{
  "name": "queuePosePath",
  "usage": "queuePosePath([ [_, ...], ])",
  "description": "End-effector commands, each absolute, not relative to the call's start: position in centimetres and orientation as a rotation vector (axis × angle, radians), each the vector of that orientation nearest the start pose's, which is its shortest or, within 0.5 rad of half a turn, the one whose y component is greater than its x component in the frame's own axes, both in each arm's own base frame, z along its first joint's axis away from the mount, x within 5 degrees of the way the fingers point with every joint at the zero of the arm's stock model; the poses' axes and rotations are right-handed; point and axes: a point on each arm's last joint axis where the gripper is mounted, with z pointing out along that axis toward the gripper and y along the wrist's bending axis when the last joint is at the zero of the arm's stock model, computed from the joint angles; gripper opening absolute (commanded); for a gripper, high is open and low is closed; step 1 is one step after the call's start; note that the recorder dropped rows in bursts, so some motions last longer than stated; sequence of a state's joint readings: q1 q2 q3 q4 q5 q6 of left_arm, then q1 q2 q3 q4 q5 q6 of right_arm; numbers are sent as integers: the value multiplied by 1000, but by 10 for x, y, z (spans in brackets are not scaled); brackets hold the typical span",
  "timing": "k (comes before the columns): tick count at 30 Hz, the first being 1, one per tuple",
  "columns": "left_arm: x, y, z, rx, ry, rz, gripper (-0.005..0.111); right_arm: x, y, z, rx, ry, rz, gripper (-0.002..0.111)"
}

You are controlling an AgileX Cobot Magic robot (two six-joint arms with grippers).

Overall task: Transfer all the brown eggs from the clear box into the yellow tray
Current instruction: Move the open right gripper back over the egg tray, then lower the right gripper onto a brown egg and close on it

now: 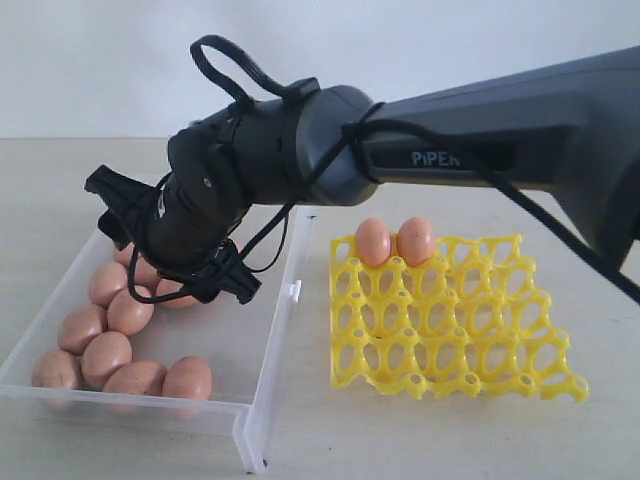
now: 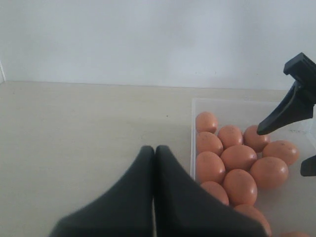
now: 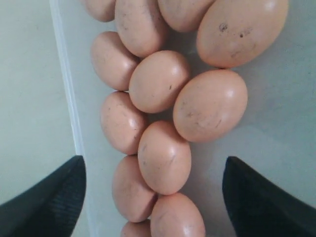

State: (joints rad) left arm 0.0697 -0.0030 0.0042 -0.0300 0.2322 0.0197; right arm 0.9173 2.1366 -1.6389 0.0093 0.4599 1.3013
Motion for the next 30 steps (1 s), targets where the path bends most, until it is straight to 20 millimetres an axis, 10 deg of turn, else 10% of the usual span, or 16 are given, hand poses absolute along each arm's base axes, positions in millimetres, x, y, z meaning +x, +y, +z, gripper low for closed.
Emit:
queuePosePath([
  [1,55,3,192,-67,1714,35,-4,295,385,184,533,2644,886,77],
  [30,55,3,192,-67,1714,35,-4,311,380,144,682,2646,839,77],
])
